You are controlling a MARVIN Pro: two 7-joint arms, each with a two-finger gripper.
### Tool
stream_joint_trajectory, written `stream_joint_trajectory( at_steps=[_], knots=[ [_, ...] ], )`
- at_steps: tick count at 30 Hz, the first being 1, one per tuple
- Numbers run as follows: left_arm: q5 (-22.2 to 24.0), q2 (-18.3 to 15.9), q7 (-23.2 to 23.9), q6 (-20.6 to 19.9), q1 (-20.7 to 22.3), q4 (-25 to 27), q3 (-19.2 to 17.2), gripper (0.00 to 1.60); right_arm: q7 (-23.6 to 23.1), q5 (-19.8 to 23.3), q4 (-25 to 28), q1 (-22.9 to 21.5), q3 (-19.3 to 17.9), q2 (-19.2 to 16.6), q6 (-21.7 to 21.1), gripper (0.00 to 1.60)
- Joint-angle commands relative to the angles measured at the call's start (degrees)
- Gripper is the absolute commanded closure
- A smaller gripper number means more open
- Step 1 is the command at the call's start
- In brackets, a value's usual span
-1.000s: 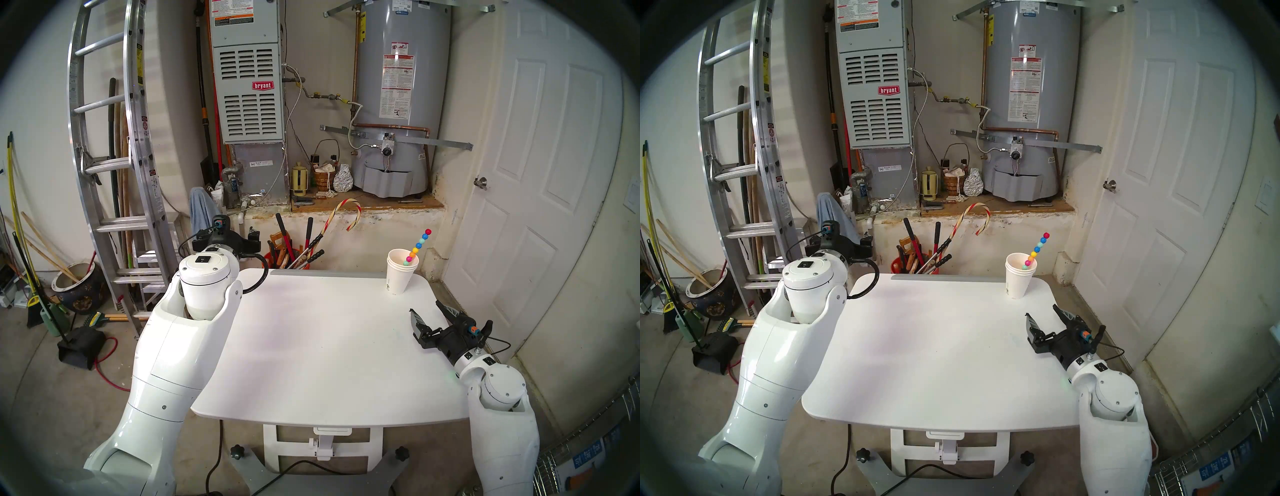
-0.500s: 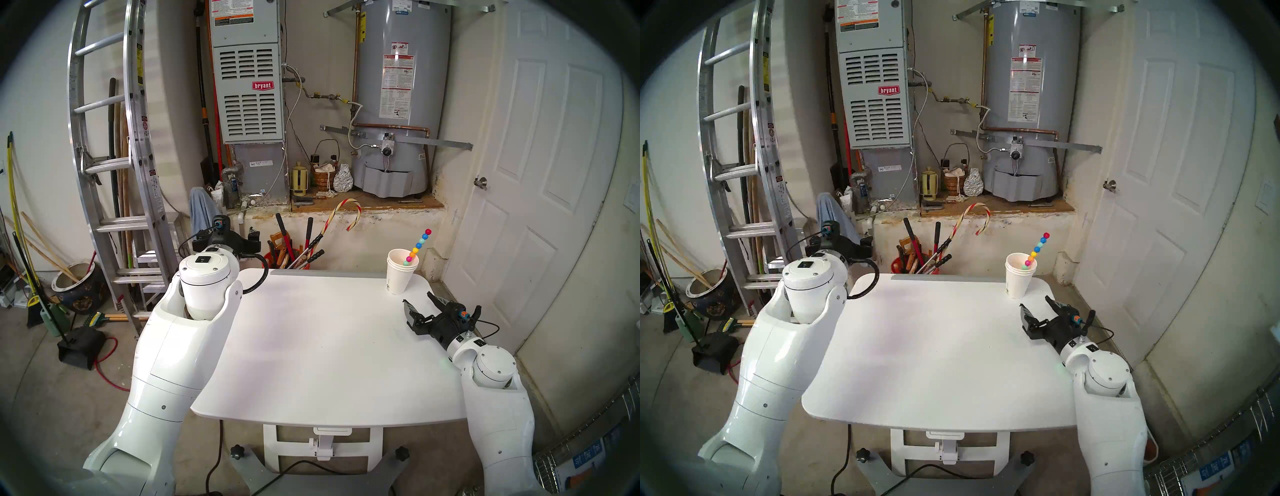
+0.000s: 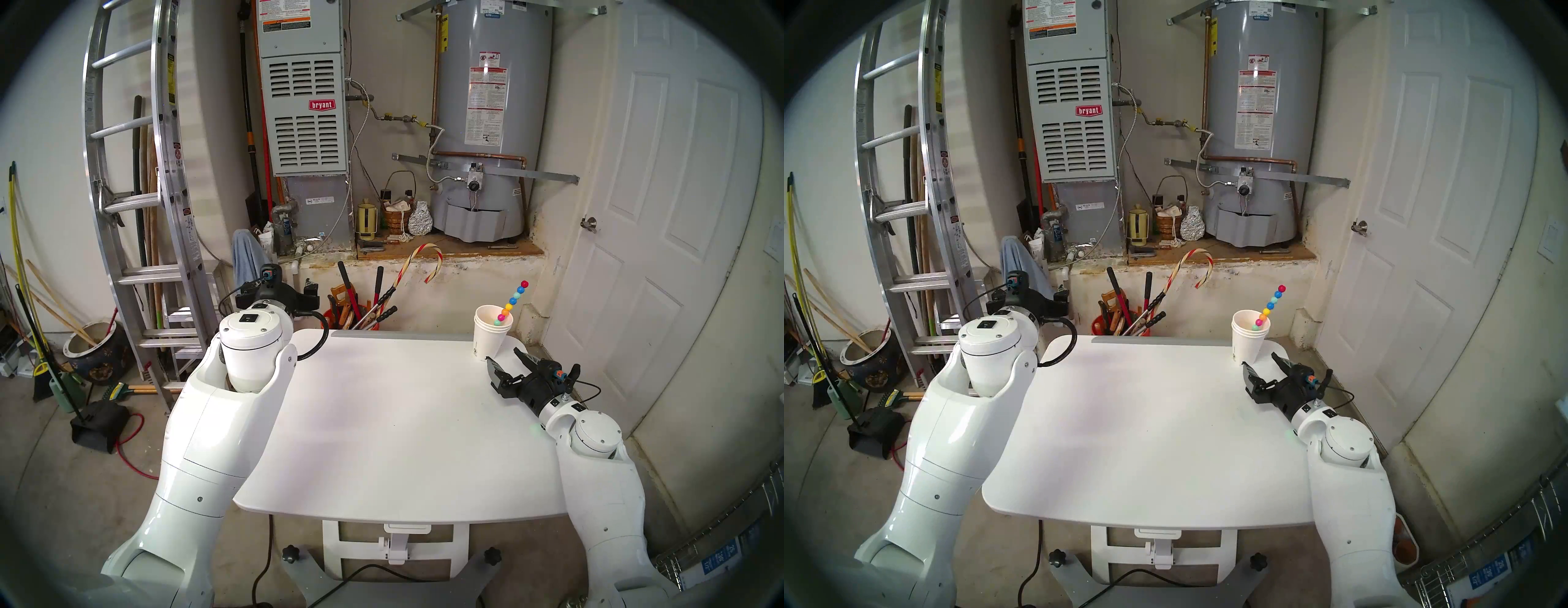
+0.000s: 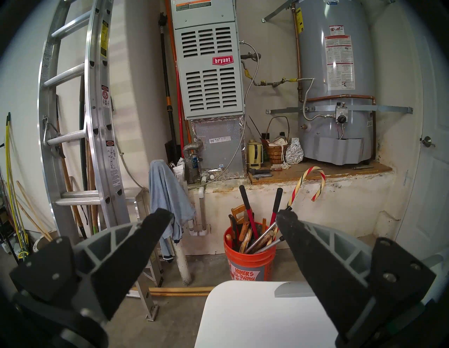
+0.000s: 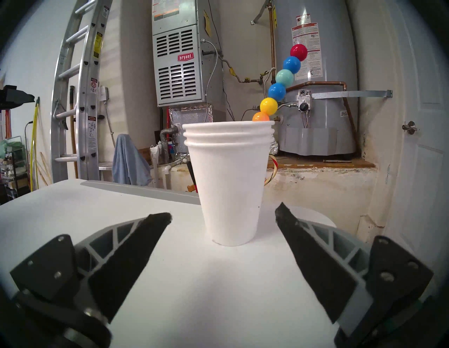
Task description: Switch the marker to another color
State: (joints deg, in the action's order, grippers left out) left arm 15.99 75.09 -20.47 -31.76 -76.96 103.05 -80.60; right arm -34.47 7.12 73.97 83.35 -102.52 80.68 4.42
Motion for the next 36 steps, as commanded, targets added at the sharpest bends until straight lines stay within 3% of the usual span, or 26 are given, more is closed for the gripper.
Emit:
stream_joint_trajectory(
  at_steps=[1, 36],
  knots=[
    [-0.1, -0.1, 0.1, 0.4, 0.9, 1.0, -0.1, 0.00, -0.9, 0.8, -0.3, -4.6, 0.3, -0.3, 1.4, 0.00],
    [0.5, -0.5, -0.3, 0.5, 1.0, 1.0, 0.2, 0.00, -1.8, -0.2, -12.7, -12.9, 2.3, -0.4, 6.2, 0.00]
  ],
)
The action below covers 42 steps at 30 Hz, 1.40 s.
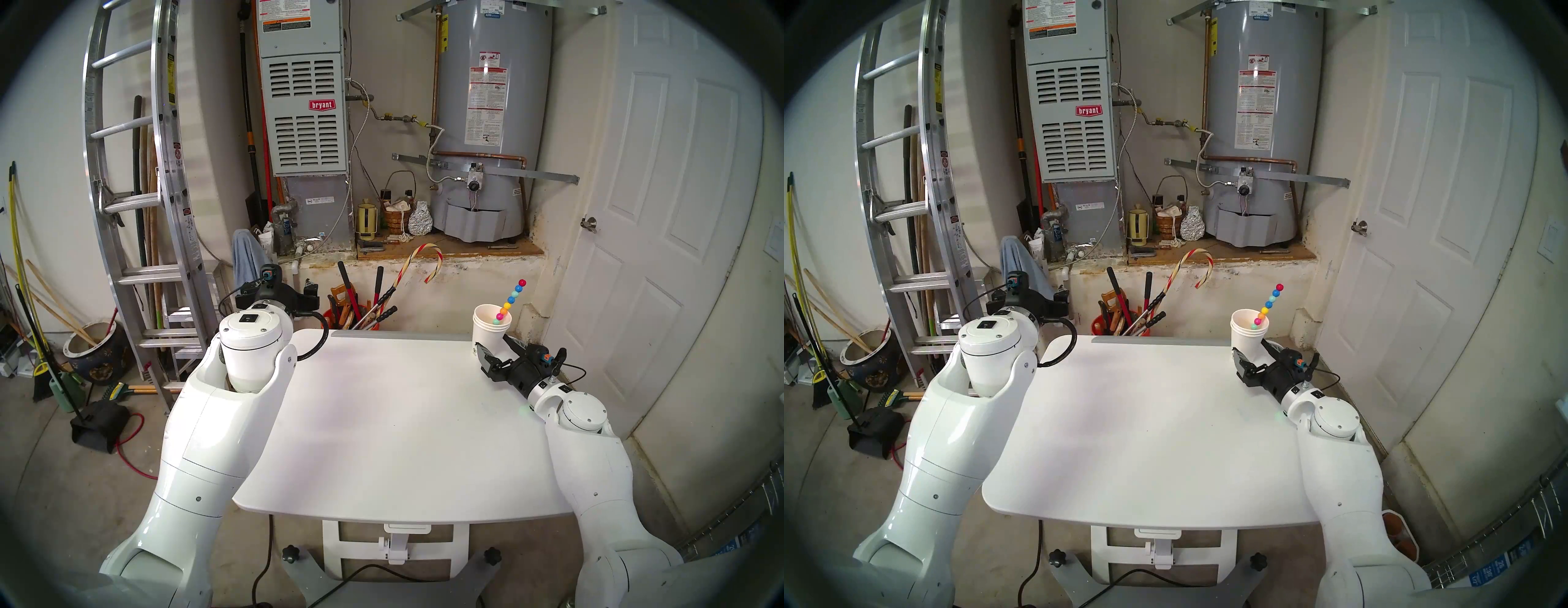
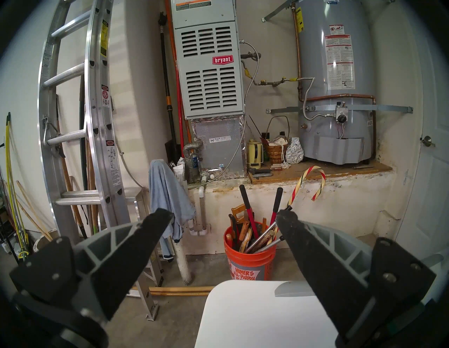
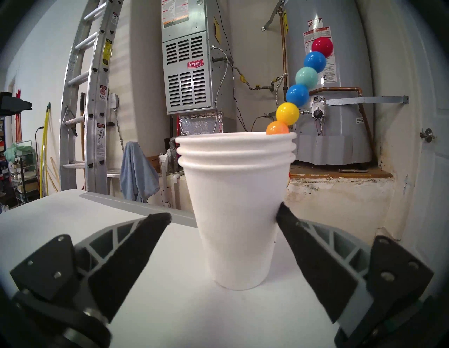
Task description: Switch the marker to another color
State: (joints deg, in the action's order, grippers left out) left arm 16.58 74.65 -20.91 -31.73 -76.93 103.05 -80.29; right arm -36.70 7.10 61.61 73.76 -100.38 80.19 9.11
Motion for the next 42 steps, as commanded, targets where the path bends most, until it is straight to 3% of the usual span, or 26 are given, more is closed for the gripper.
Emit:
stream_joint_trajectory(
  at_steps=[1, 42],
  knots=[
    [-0.1, -0.1, 0.1, 0.5, 1.0, 1.0, -0.1, 0.00, 0.4, -0.2, -0.5, -3.4, 0.2, 0.0, 1.6, 0.00],
    [0.5, -0.5, -0.4, 0.6, 1.0, 1.0, 0.2, 0.00, 2.8, -1.7, -6.5, -7.0, 1.7, 0.0, 5.1, 0.00]
  ],
)
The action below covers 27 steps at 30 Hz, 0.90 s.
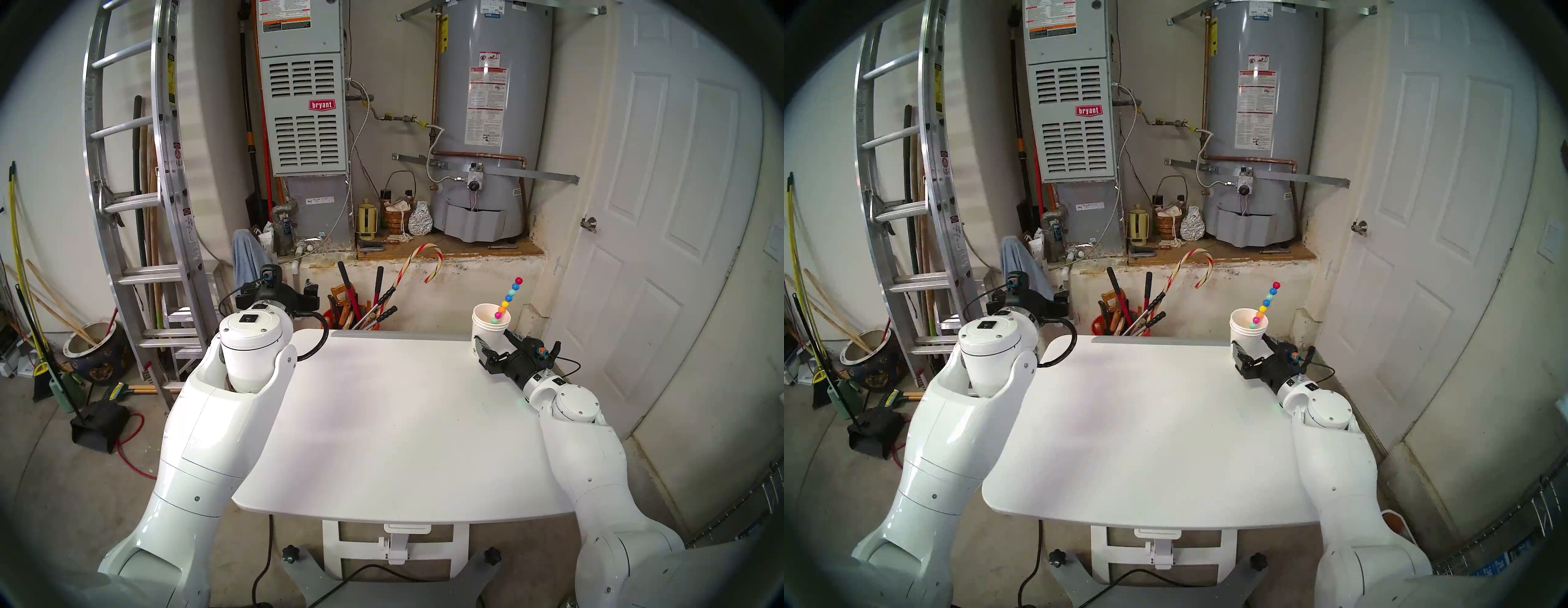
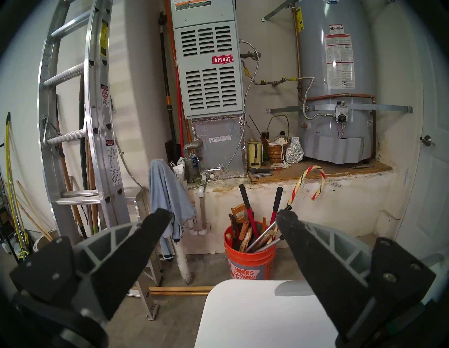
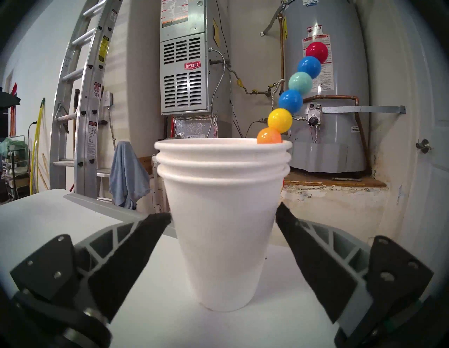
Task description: Switch the marker to another color
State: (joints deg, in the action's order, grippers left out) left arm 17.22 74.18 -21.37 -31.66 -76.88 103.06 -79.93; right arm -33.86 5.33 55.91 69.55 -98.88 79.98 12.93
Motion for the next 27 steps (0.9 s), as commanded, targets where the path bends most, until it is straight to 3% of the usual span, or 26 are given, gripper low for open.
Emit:
stream_joint_trajectory(
  at_steps=[1, 27],
  knots=[
    [-0.1, -0.1, 0.1, 0.5, 1.0, 1.0, -0.1, 0.00, 0.0, 0.1, -1.2, -3.0, 0.3, 0.3, 1.6, 0.00],
    [0.3, -0.3, -0.2, 0.6, 1.0, 1.0, 0.1, 0.00, 1.1, -1.0, -7.0, -6.4, 1.3, 0.4, 5.6, 0.00]
  ],
)
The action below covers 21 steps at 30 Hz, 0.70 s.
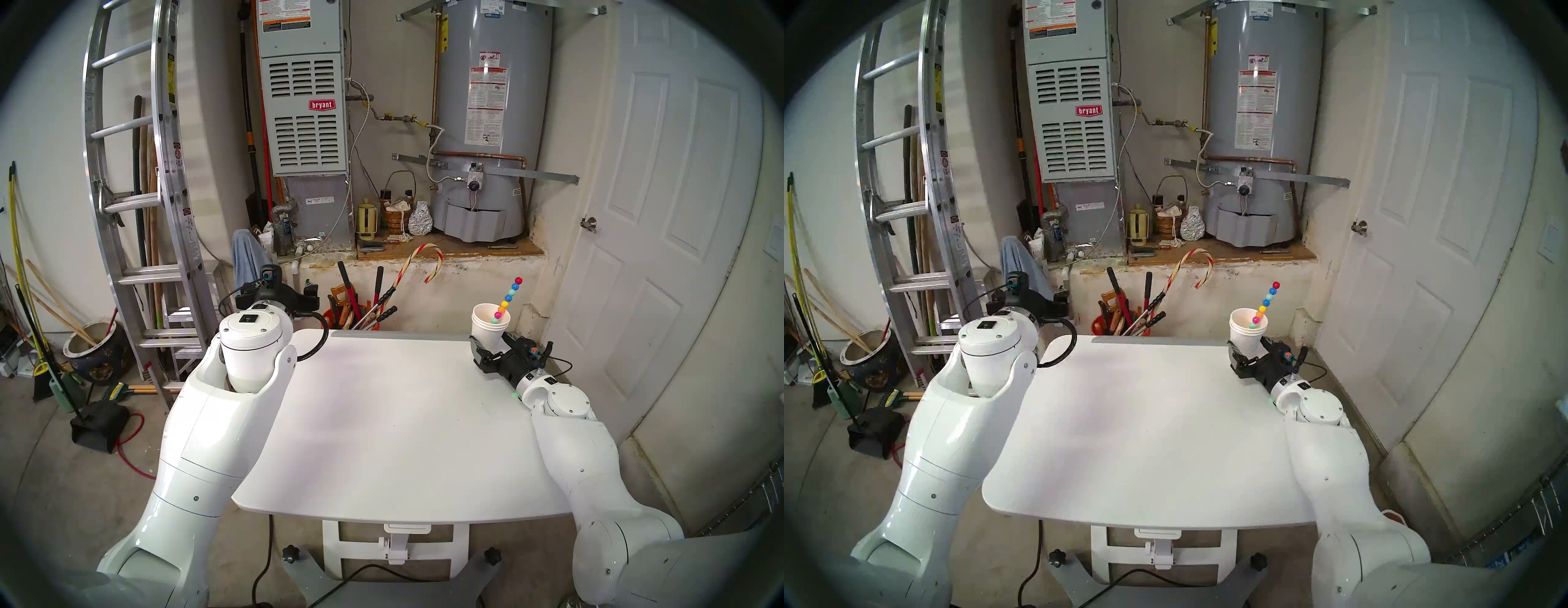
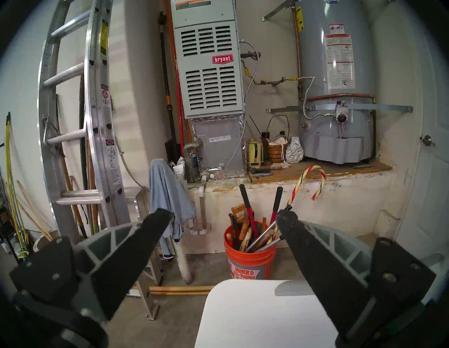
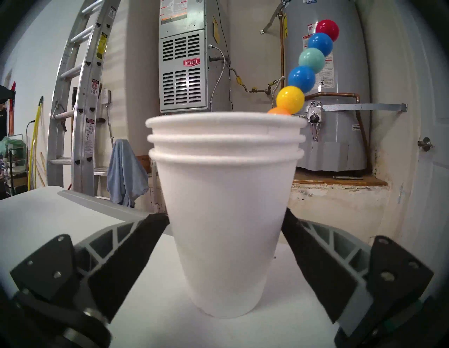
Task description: Switch the marker to another color
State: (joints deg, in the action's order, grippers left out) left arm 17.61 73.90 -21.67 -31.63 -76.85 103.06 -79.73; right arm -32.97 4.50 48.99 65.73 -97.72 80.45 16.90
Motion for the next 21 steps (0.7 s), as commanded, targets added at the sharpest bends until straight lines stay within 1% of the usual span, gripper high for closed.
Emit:
stream_joint_trajectory(
  at_steps=[1, 21],
  knots=[
    [-0.1, -0.1, 0.1, 0.6, 1.0, 1.0, -0.1, 0.00, 0.3, -0.3, -0.4, -2.7, 0.2, -0.1, 1.7, 0.00],
    [0.1, -0.2, -0.1, 0.6, 1.0, 1.0, 0.0, 0.00, 1.1, -1.0, -5.6, -5.8, 0.5, 0.3, 4.0, 0.00]
  ],
)
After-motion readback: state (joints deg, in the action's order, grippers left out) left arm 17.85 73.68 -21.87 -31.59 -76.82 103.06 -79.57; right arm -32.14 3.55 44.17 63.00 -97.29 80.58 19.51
